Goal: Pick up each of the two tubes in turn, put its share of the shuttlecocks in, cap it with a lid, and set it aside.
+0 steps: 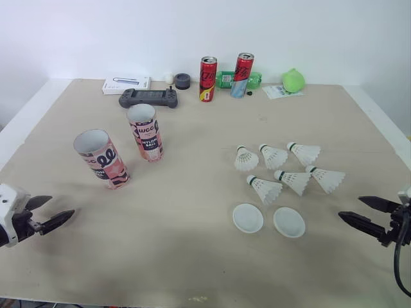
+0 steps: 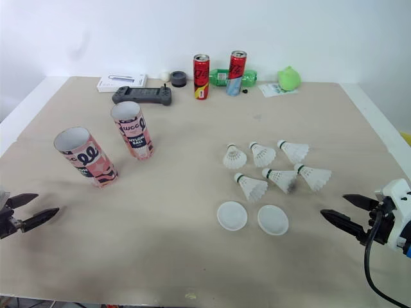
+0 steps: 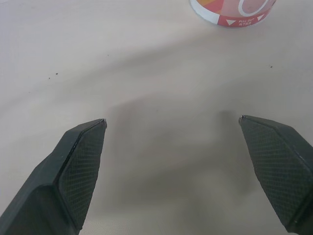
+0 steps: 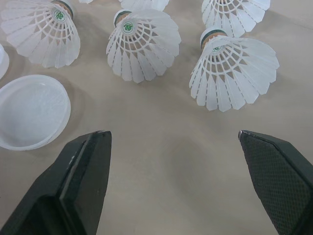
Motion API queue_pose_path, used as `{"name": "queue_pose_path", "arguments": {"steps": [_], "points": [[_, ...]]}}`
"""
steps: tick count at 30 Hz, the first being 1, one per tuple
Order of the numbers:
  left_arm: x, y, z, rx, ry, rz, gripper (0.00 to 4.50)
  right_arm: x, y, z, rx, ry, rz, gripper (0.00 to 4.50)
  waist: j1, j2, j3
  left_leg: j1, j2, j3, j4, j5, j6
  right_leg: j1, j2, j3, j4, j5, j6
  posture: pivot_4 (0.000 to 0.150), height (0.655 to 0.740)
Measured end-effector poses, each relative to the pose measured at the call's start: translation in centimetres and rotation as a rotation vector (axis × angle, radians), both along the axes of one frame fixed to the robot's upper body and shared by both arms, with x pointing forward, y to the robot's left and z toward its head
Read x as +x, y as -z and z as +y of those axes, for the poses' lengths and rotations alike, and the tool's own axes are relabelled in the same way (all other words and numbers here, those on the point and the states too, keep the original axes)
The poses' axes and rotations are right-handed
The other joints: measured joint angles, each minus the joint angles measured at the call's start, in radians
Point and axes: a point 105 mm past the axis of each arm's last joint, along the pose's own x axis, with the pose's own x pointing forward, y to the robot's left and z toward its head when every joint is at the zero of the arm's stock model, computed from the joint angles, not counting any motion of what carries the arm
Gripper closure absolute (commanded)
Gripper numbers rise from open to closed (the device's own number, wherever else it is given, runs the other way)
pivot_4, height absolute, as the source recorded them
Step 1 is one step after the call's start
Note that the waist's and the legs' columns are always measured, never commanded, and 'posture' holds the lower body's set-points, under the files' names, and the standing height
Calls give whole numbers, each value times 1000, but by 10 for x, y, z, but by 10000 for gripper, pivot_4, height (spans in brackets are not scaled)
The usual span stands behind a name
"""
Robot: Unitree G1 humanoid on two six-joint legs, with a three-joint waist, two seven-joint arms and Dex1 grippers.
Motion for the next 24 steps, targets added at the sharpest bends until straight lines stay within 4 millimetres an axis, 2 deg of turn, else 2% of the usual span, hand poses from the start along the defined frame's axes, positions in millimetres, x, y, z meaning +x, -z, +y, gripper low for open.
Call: {"name": "queue_pose_path", "arguments": {"steps": [2,7,22,24], "points": [[0,0,0,-5,-3,3,0,0,0,1,1,3,3,293,0,0,0,0,0,0,0,0,0,0,0,0,0,0,0,1500,7400],[1,0,-2,-39,-22,24,0,0,-2,17,13,-20,6,293,0,0,0,0,0,0,0,0,0,0,0,0,0,0,0,1500,7400],[3,-5,-6,-36,-21,10,0,-2,-4,24,25,-16,30,293,0,0,0,0,0,0,0,0,0,0,0,0,0,0,0,1500,7400],[2,-6,-6,-47,-23,-2,0,-5,-12,32,35,-43,13,293,0,1,1,0,0,0,0,0,0,0,0,0,0,0,0,1500,7400]]}}
